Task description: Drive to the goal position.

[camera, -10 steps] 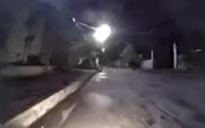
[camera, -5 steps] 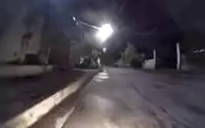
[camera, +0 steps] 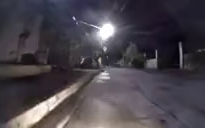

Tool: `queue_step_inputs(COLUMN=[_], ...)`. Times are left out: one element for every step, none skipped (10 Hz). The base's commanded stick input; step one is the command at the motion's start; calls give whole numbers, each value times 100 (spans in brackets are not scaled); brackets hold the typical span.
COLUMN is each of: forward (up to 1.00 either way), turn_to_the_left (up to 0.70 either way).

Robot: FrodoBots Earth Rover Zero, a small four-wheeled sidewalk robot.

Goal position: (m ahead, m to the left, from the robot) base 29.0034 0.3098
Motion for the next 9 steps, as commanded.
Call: queue_step_inputs(forward=[50, 50, 50, 50, 50, 50, 50, 50, 50], turn_to_the_left=[-50, -50, -50, -50, -49, -10, 0, 0, 0])
